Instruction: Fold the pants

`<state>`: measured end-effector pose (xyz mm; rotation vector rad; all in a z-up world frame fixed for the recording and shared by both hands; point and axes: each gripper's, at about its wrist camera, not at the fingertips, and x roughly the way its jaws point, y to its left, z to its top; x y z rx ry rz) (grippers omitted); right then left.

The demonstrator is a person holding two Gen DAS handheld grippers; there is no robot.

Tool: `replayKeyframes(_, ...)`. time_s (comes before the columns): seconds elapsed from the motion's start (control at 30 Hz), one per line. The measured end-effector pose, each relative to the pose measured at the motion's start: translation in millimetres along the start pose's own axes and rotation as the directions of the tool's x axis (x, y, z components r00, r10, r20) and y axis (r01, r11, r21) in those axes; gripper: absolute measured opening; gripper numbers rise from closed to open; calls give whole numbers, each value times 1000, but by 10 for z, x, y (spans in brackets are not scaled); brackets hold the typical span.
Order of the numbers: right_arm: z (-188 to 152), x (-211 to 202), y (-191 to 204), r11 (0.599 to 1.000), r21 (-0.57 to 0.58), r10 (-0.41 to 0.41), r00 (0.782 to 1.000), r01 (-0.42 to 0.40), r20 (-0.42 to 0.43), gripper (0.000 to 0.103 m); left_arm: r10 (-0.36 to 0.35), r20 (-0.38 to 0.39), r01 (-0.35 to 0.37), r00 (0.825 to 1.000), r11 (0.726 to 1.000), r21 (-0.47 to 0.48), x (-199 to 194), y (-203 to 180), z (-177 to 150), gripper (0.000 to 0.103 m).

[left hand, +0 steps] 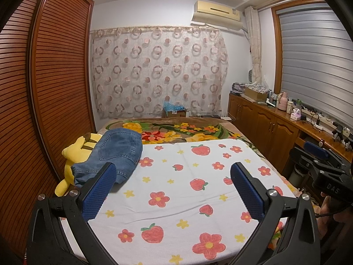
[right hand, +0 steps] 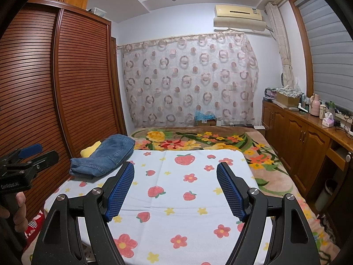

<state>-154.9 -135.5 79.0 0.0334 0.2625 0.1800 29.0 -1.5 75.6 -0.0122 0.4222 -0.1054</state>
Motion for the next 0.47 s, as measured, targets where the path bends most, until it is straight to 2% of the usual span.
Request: replayKeyframes(0.47,-29,-8,46,1000,7,-7,1000,7,3,79,-3,2,3,1000,1000,4,0,-4,-17,103)
